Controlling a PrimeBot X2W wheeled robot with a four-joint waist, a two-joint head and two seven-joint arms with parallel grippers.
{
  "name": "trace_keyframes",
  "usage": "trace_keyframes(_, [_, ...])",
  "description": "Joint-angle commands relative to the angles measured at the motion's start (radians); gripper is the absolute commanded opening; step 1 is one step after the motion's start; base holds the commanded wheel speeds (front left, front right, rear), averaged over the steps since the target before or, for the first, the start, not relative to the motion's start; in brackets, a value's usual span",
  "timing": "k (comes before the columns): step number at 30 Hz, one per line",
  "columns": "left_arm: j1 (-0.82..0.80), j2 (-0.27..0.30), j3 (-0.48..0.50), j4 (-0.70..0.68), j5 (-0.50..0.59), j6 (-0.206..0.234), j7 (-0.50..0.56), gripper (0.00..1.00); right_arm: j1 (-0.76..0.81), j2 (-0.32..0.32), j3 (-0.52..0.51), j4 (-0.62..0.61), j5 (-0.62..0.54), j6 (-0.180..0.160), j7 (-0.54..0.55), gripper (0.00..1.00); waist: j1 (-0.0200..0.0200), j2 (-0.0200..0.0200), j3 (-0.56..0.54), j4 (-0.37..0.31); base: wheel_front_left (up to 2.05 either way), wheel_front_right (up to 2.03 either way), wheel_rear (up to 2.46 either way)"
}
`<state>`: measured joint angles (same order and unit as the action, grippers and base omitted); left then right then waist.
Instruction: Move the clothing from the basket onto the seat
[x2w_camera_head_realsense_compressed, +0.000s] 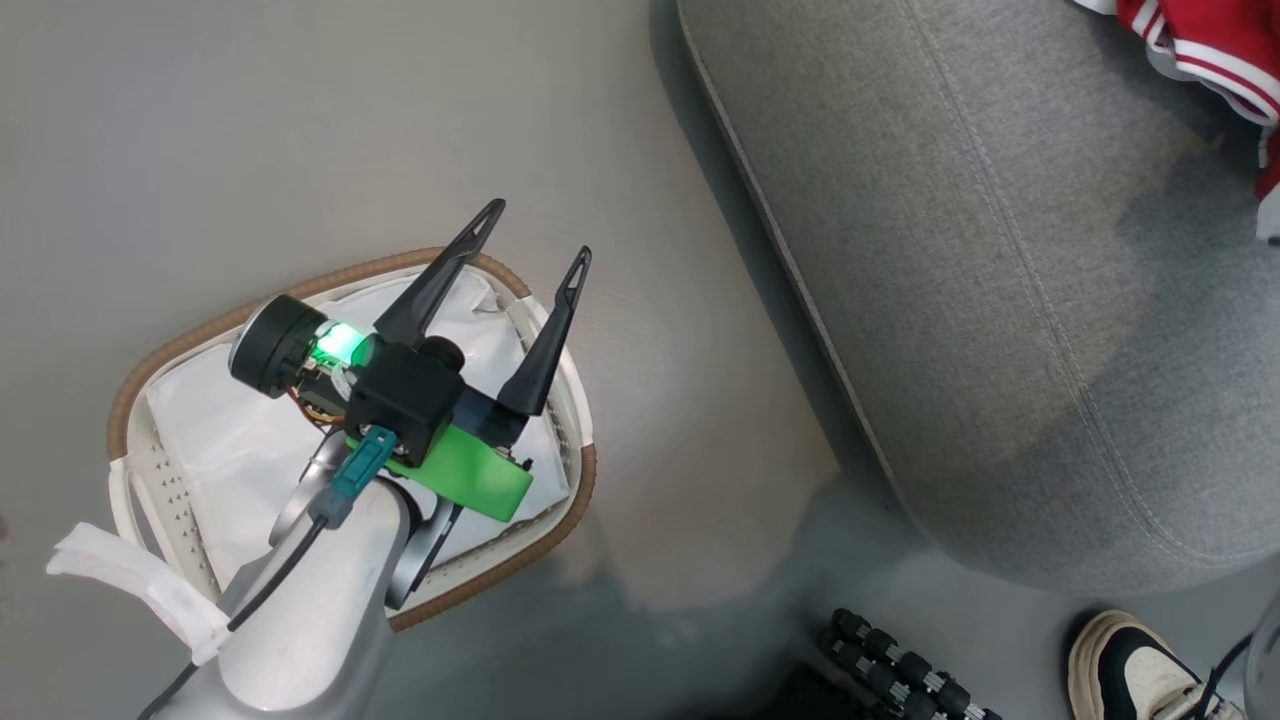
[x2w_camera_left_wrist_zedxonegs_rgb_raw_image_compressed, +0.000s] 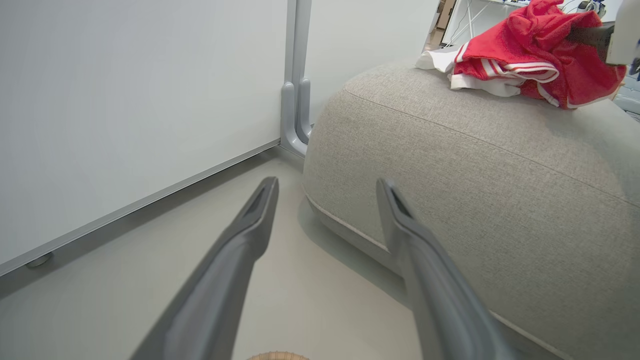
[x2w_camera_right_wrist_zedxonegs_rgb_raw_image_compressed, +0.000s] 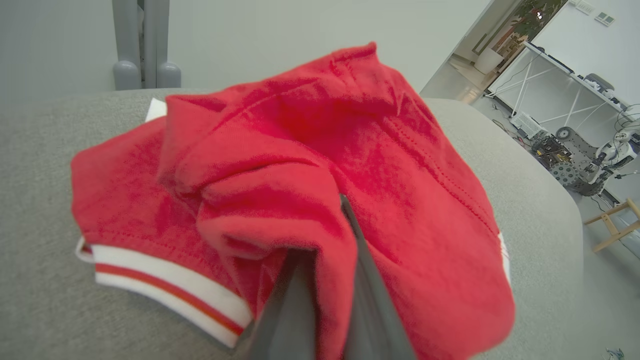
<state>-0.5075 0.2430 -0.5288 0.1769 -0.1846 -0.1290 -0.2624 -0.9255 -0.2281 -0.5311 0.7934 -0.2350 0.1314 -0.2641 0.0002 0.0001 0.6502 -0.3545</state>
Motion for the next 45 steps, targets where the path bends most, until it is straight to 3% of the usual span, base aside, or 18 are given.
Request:
trace_keyframes(1, [-0.004,0.002,0.007,0.007,-0.009,-0.003,-0.004,1.0,0.032,0.004,-0.011,0.005,-0.007,-0.001,0.0,1.0,-0.0002,-0.0001,-0.005,0.011,0.0,0.0,0.0])
trace_keyframes(12, [0.058,-0.036,0.056,0.058,-0.021,-0.003,-0.004,1.0,0.222,0.03,0.017,-0.097,0.029,-0.001,0.0,1.0,-0.0002,-0.0001,-0.143,-0.009,0.0,0.0,0.0])
trace_keyframes(25, [0.183,-0.115,0.158,0.12,-0.011,-0.003,-0.004,1.0,0.436,0.064,0.224,-0.263,0.097,-0.001,0.0,1.0,-0.0002,-0.0001,-0.328,0.018,0.0,0.0,0.0])
trace_keyframes(36, [0.268,-0.158,0.298,0.135,0.016,-0.002,-0.004,1.0,0.493,0.133,0.449,-0.365,0.213,-0.001,0.0,1.0,-0.0002,-0.0001,-0.413,0.101,0.0,0.0,0.0])
trace_keyframes(45, [0.304,-0.178,0.427,0.153,0.047,0.006,-0.004,1.0,0.53,0.171,0.515,-0.369,0.264,-0.001,0.0,1.0,-0.0002,-0.0001,-0.455,0.197,0.0,0.0,0.0])
